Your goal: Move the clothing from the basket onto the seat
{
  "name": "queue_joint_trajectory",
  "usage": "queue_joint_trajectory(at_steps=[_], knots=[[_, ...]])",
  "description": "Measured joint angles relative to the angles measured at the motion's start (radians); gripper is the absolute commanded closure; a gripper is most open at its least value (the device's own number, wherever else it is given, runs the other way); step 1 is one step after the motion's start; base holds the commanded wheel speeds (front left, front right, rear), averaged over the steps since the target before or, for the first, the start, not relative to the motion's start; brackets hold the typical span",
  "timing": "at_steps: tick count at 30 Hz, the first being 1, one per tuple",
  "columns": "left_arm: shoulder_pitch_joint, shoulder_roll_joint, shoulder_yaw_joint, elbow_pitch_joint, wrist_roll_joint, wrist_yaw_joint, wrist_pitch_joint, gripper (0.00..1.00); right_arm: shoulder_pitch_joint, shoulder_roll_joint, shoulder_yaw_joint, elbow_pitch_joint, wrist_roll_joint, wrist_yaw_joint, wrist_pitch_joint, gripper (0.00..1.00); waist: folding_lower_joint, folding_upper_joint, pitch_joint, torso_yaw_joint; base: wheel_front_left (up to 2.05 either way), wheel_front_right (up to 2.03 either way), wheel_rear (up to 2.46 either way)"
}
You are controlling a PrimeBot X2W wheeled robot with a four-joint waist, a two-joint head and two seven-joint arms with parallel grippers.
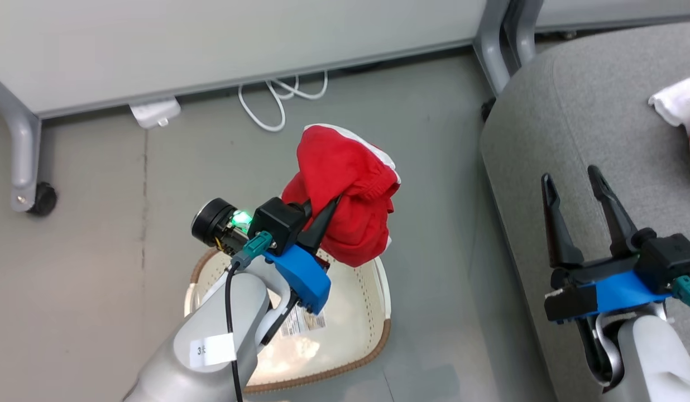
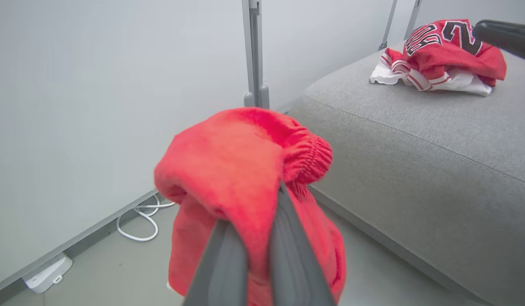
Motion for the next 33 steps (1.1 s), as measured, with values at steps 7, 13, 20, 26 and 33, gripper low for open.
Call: queue_joint_trajectory(at_steps=[7, 13, 20, 26, 33], knots=[[0.001, -0.011, 0.034, -0.052, 0.012, 0.000, 0.000, 1.00, 0.055, -0.002, -0.003, 0.011, 0.005, 0.000, 0.000, 0.00, 0.0000, 0.0000, -0.094, 0.022, 0.00, 0.00, 0.00], [-0.005, -0.025, 0.024, -0.076, 0.017, 0.000, 0.000, 1.00, 0.093, -0.003, 0.001, 0.023, 0.010, 0.000, 0.000, 0.00, 0.0000, 0.0000, -0.156, 0.039, 0.00, 0.00, 0.00], [-0.014, -0.034, 0.005, -0.086, 0.008, 0.000, 0.000, 1.00, 0.116, 0.002, 0.013, 0.030, 0.012, 0.000, 0.000, 0.00, 0.0001, 0.0000, -0.200, 0.053, 0.00, 0.00, 0.00], [-0.015, -0.033, -0.004, -0.083, 0.000, 0.000, 0.000, 1.00, 0.125, 0.002, 0.041, 0.031, 0.018, 0.000, 0.000, 0.00, 0.0001, 0.0000, -0.216, 0.056, 0.00, 0.00, 0.00], [-0.017, -0.033, -0.002, -0.079, -0.001, 0.000, 0.000, 1.00, 0.126, -0.005, 0.128, 0.022, 0.020, 0.000, 0.000, 0.00, 0.0002, 0.0000, -0.207, 0.059, 0.00, 0.00, 0.00]])
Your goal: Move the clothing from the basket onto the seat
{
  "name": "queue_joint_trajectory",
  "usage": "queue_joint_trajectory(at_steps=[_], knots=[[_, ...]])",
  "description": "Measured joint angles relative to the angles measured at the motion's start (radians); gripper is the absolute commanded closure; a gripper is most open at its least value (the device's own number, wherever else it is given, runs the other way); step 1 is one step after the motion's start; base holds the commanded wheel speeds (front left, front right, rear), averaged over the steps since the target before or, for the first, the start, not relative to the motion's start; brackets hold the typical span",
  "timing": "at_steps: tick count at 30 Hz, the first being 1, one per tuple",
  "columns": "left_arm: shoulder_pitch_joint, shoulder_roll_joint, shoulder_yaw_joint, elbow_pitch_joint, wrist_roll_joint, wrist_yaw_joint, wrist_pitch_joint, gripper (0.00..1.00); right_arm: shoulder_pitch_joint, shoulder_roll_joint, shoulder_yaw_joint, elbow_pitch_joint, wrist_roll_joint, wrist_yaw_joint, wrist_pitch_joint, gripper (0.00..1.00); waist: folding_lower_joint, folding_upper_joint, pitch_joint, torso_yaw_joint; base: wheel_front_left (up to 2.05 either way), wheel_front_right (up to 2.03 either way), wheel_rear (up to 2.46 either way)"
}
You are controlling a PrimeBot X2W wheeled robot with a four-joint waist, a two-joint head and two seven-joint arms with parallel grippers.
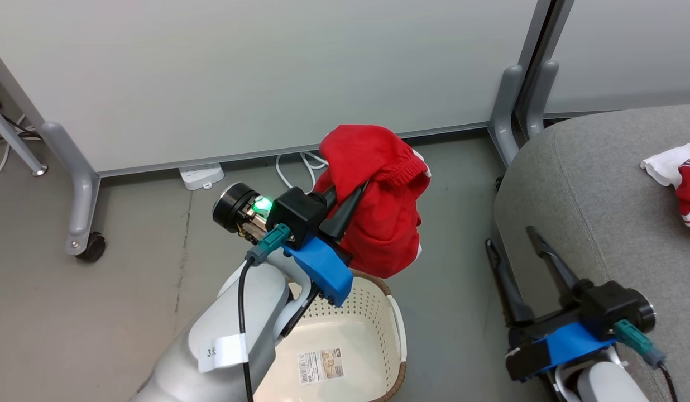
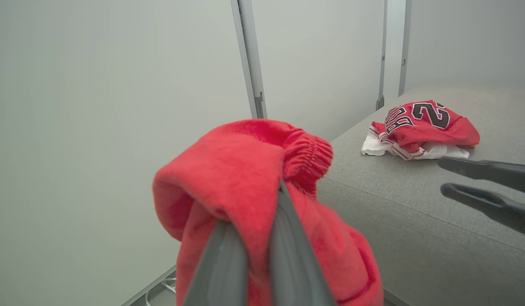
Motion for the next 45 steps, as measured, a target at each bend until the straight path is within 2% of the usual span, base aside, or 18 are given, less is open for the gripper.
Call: queue_joint_trajectory(at_steps=[12, 18, 37, 45], knots=[[-0.008, -0.008, 0.001, 0.005, 0.003, 0.000, 0.000, 1.00, -0.081, 0.012, 0.217, 0.014, 0.018, 0.000, 0.000, 0.00, 0.0001, 0.0000, 0.027, 0.004, 0.00, 0.00, 0.00], [-0.018, -0.014, -0.004, 0.006, 0.011, 0.000, 0.000, 1.00, -0.198, 0.036, 0.318, 0.069, 0.008, 0.000, 0.000, 0.00, 0.0000, 0.0000, 0.050, 0.007, 0.00, 0.00, 0.00], [-0.059, -0.043, -0.060, 0.000, 0.013, 0.000, 0.000, 1.00, -0.388, 0.079, 0.326, 0.346, -0.105, 0.000, 0.000, 0.00, 0.0001, 0.0000, 0.105, 0.037, 0.00, 0.00, 0.00], [-0.075, -0.049, -0.069, -0.004, 0.001, 0.000, 0.000, 1.00, -0.415, 0.081, 0.331, 0.370, -0.082, 0.000, 0.000, 0.00, 0.0002, -0.0001, 0.119, 0.053, 0.00, 0.00, 0.00]])
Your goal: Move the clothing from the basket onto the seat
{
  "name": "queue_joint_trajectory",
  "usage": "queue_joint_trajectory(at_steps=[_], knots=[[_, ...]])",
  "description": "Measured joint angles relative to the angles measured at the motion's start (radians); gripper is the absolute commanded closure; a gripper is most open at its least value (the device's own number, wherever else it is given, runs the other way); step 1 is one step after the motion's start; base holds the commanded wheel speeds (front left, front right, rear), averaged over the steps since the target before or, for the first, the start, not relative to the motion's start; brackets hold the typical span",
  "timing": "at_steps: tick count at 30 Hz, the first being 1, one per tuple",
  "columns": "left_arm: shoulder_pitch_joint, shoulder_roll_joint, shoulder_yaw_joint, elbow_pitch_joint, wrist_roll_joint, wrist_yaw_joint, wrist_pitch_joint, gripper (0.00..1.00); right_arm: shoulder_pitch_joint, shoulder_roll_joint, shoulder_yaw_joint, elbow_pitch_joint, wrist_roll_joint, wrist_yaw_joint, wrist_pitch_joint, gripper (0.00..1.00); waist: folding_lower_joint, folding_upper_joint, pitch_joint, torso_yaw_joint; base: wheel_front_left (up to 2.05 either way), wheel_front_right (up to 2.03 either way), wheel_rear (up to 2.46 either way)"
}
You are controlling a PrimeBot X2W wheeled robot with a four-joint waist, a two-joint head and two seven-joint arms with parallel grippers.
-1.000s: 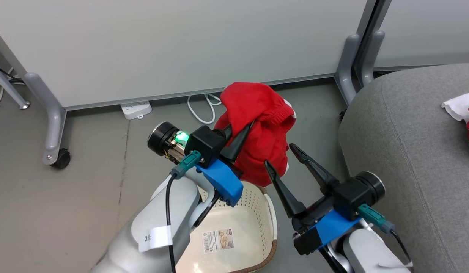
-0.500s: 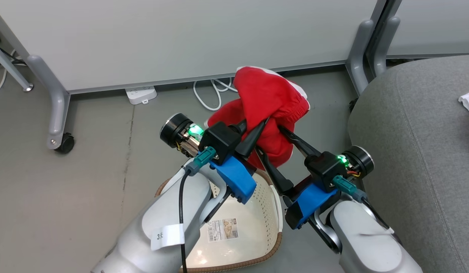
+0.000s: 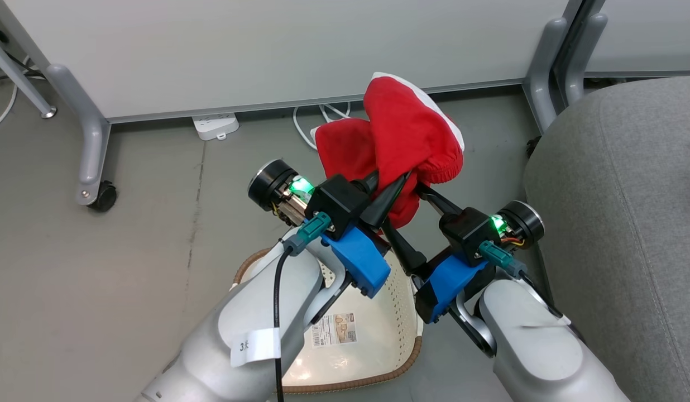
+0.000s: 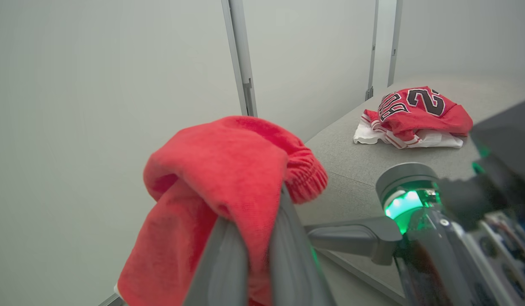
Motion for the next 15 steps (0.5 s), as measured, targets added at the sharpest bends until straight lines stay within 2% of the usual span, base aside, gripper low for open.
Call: queue_joint_trajectory(at_steps=[1, 2, 3, 15], knots=[[-0.001, -0.001, -0.001, -0.001, 0.000, 0.000, 0.000, 1.00, -0.002, 0.000, 0.001, 0.001, 0.004, 0.000, 0.000, 0.13, 0.0000, 0.0000, 0.001, 0.002, 0.00, 0.00, 0.00], [-0.001, -0.002, -0.002, -0.001, -0.001, 0.000, 0.000, 1.00, -0.006, 0.000, 0.002, 0.002, 0.008, 0.000, 0.000, 0.87, 0.0000, 0.0000, 0.002, 0.004, 0.00, 0.00, 0.00], [-0.001, -0.002, -0.003, -0.002, -0.002, 0.000, 0.000, 1.00, -0.010, 0.000, 0.003, 0.003, 0.012, 0.000, 0.000, 1.00, 0.0000, 0.0000, 0.003, 0.006, 0.00, 0.00, 0.00], [0.000, -0.004, 0.006, 0.000, -0.004, 0.000, 0.000, 1.00, -0.019, 0.000, 0.018, 0.026, 0.028, 0.000, 0.000, 1.00, 0.0000, 0.0001, -0.009, 0.005, 0.00, 0.00, 0.00]])
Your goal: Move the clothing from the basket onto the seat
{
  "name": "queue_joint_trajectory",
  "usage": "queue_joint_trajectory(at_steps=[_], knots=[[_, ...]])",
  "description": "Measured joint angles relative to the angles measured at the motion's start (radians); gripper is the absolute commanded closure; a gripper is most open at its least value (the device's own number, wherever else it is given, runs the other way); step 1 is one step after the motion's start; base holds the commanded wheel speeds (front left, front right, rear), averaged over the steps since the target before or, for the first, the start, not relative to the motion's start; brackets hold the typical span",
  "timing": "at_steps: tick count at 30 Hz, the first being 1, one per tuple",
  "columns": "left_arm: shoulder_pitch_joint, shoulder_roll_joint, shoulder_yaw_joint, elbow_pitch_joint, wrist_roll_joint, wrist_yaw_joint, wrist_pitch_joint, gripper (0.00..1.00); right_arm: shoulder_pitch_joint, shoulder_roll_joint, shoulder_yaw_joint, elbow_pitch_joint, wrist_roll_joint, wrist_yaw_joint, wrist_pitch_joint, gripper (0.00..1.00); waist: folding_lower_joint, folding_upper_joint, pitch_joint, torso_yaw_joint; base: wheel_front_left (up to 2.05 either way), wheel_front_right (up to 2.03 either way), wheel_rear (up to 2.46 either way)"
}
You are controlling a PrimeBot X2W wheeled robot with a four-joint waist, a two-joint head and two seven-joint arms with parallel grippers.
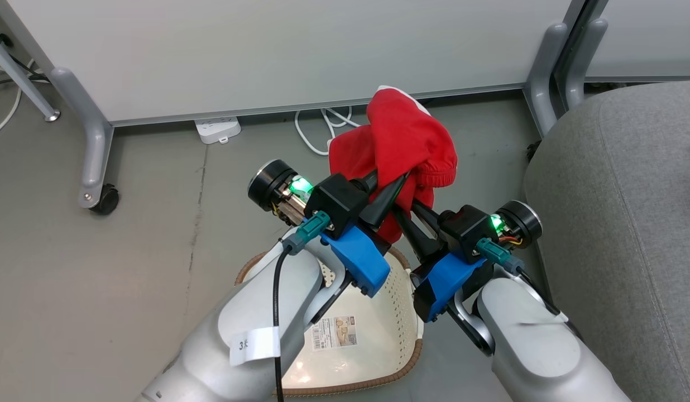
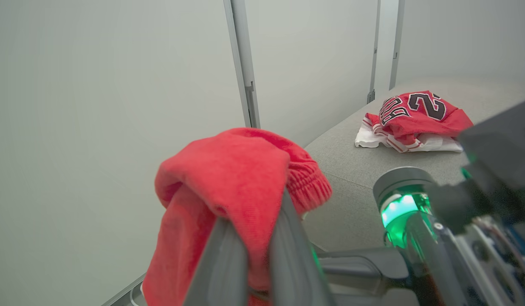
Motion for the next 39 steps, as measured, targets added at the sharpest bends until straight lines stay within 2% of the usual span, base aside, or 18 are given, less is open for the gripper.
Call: queue_joint_trajectory(at_steps=[19, 20, 21, 39], knots=[[0.004, -0.002, 0.003, 0.004, 0.004, 0.000, 0.000, 1.00, 0.000, 0.000, 0.005, 0.004, 0.006, 0.000, 0.000, 1.00, -0.0001, 0.0000, -0.005, 0.000, 0.00, 0.00, 0.00], [0.004, -0.002, 0.006, 0.004, 0.004, 0.000, 0.000, 0.60, 0.000, 0.000, 0.005, 0.004, 0.006, 0.000, 0.000, 1.00, -0.0001, 0.0000, -0.004, 0.000, 0.00, 0.00, 0.00], [0.005, -0.001, 0.007, 0.004, 0.007, 0.000, 0.000, 0.00, 0.000, 0.000, 0.005, 0.004, 0.006, 0.000, 0.000, 1.00, -0.0001, 0.0000, -0.004, 0.000, 0.00, 0.00, 0.00], [0.005, -0.003, 0.032, 0.002, 0.034, 0.000, 0.000, 0.00, 0.000, 0.000, 0.002, 0.009, 0.012, 0.000, 0.000, 1.00, -0.0001, 0.0000, 0.007, -0.016, 0.00, 0.00, 0.00]])
